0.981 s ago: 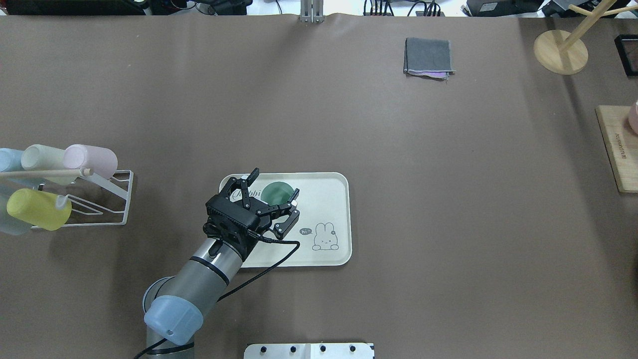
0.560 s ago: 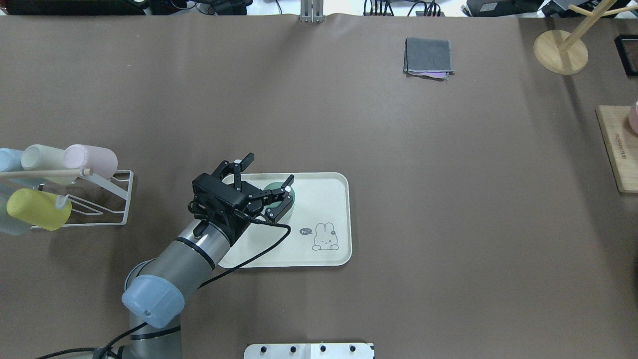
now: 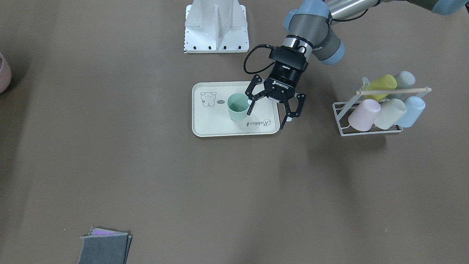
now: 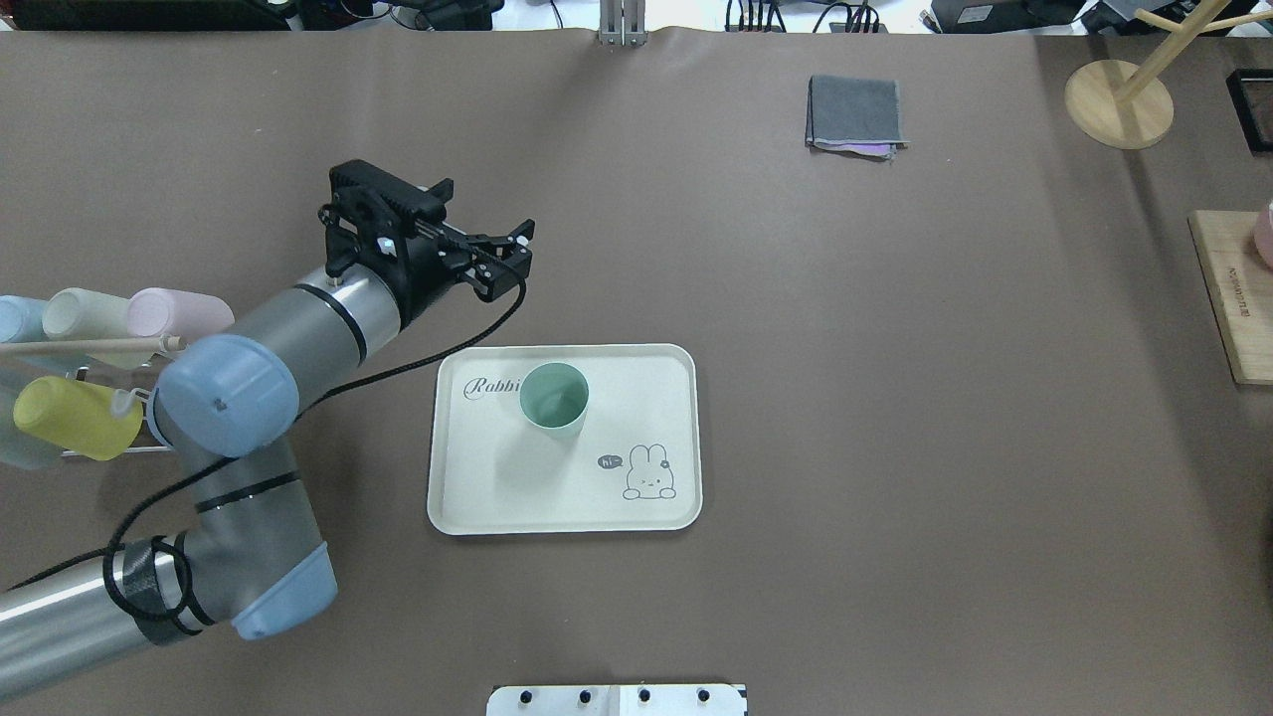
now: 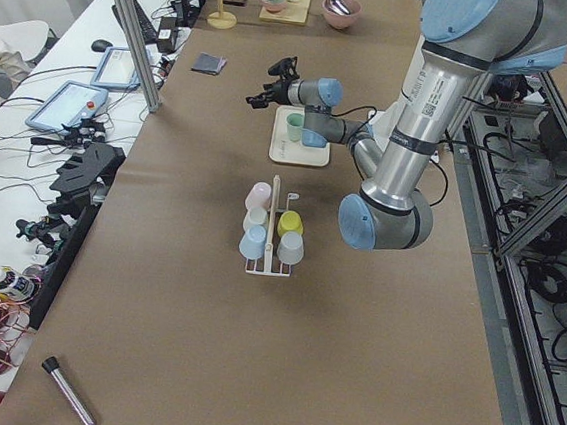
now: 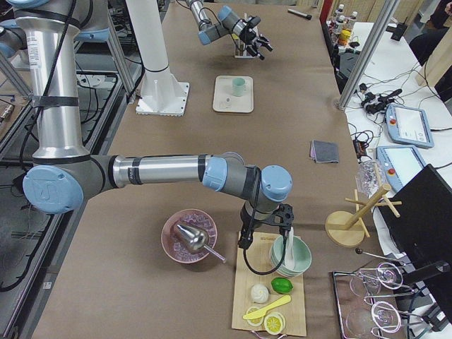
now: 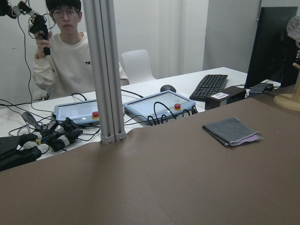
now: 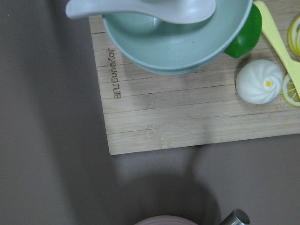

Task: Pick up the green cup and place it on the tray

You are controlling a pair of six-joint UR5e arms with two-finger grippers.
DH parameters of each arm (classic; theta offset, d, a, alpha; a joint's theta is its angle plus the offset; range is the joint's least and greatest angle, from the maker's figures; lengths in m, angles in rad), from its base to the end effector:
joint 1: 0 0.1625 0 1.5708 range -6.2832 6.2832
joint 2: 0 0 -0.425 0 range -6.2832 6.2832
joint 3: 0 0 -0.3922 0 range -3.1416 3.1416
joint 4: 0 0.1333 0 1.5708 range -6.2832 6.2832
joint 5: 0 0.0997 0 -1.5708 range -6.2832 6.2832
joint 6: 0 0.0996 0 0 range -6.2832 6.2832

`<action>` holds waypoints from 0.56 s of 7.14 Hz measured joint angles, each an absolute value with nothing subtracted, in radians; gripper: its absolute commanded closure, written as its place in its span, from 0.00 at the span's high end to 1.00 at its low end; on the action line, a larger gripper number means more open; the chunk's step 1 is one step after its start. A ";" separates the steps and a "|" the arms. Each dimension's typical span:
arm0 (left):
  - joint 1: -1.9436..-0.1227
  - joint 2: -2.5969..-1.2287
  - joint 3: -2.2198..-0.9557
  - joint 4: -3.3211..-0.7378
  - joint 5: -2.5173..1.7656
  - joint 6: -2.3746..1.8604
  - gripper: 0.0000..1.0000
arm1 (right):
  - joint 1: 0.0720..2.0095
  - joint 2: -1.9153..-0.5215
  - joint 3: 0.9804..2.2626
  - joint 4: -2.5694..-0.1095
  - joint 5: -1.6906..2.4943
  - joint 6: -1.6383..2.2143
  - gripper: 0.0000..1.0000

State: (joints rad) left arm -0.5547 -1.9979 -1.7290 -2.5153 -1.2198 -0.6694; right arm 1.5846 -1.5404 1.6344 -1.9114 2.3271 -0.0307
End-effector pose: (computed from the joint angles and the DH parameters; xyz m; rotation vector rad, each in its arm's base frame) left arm 0.4222 -0.4587 0.2369 1.2105 0.9396 0.0076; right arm 0.0716 -0.4814 0.6451 -0.2179 -0.7573 0.0772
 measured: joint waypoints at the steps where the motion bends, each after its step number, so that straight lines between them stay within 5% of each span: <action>1: -0.642 -2.002 -1.740 -2.446 -1.330 -0.693 0.97 | 1.585 -1.541 1.634 -1.911 2.327 -0.031 1.00; 4: -0.915 -2.004 -1.740 -2.256 -1.680 -0.732 0.98 | 1.585 -1.541 1.634 -1.911 2.329 -0.031 1.00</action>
